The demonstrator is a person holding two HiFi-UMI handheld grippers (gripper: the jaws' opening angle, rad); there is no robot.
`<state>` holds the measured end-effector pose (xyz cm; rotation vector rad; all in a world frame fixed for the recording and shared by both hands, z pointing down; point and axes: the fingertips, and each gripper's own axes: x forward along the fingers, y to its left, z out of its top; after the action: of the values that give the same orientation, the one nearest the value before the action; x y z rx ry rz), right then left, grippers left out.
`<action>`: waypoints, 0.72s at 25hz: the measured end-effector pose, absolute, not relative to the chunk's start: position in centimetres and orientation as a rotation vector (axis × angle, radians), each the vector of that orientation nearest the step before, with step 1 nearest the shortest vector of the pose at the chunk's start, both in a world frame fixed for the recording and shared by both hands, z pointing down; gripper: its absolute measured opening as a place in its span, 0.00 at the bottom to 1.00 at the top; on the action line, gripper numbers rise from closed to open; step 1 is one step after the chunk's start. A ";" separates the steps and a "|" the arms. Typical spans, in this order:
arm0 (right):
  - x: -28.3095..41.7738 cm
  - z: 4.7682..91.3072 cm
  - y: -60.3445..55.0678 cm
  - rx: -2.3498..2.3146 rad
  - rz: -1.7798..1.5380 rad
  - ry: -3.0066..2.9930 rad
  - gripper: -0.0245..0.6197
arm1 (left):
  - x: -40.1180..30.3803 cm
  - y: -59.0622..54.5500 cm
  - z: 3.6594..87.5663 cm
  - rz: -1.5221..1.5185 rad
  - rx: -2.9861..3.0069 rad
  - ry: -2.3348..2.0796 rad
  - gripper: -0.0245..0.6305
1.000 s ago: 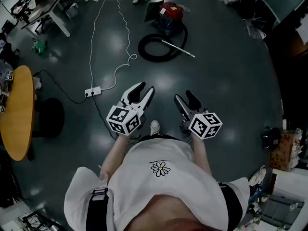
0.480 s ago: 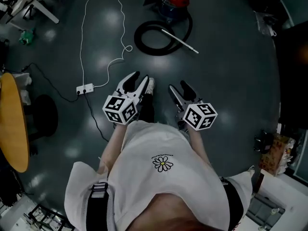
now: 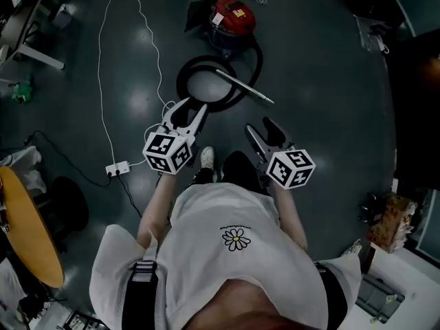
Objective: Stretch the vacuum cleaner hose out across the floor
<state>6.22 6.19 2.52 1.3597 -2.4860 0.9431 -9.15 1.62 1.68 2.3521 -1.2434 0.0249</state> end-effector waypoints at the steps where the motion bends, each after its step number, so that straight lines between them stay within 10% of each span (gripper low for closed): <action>1: 6.7 2.8 4.6 1.355 0.960 -2.484 0.48 | -8.5 0.1 1.5 0.030 2.369 -1.235 0.30; 18: 12.7 7.6 -16.7 1.145 1.036 -2.466 0.48 | -1.1 -19.1 3.8 0.159 2.321 -1.420 0.30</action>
<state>12.66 -16.70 7.57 1.1449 -2.4662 1.0361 -1.05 -19.09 3.78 2.3210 -1.4197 0.1589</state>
